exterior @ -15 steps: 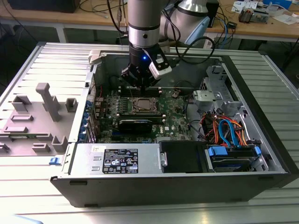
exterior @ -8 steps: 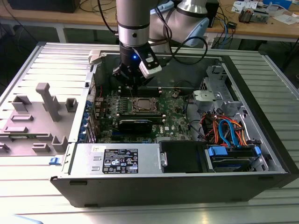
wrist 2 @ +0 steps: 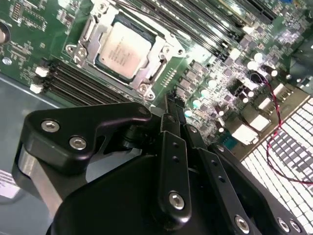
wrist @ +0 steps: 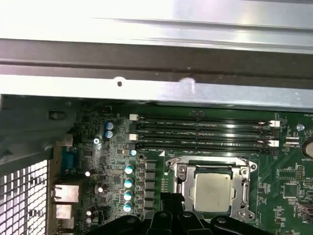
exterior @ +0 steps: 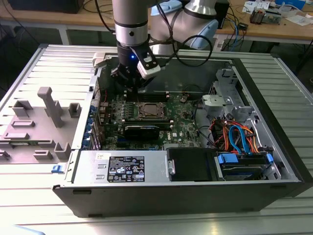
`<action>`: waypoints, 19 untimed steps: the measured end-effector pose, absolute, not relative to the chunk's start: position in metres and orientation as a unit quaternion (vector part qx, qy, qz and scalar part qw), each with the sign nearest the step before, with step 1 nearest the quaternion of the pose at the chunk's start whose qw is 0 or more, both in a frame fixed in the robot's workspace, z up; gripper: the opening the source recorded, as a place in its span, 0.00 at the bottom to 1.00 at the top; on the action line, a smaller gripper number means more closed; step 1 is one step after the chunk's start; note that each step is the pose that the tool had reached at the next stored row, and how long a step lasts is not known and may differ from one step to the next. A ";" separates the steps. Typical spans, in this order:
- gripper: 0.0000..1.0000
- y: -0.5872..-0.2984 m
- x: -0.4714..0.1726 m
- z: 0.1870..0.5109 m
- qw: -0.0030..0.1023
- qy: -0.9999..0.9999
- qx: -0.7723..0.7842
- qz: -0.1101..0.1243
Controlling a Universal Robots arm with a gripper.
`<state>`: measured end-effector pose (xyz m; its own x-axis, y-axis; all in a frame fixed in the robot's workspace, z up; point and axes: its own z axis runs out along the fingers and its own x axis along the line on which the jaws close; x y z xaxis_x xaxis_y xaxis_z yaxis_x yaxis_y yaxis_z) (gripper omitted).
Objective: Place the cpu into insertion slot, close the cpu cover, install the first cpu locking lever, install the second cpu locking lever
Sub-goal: 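Install the first cpu locking lever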
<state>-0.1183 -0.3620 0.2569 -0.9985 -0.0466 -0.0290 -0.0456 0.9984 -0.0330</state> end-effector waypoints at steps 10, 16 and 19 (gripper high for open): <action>0.11 -0.356 -0.133 0.263 0.018 0.999 -0.023 -0.016; 0.11 -0.343 -0.135 0.264 0.018 0.999 -0.023 -0.015; 0.11 -0.335 -0.134 0.264 0.018 0.999 -0.023 -0.015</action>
<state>-0.1344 -0.3349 0.2641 -0.9983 -0.0465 -0.0356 -0.0454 0.9985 -0.0312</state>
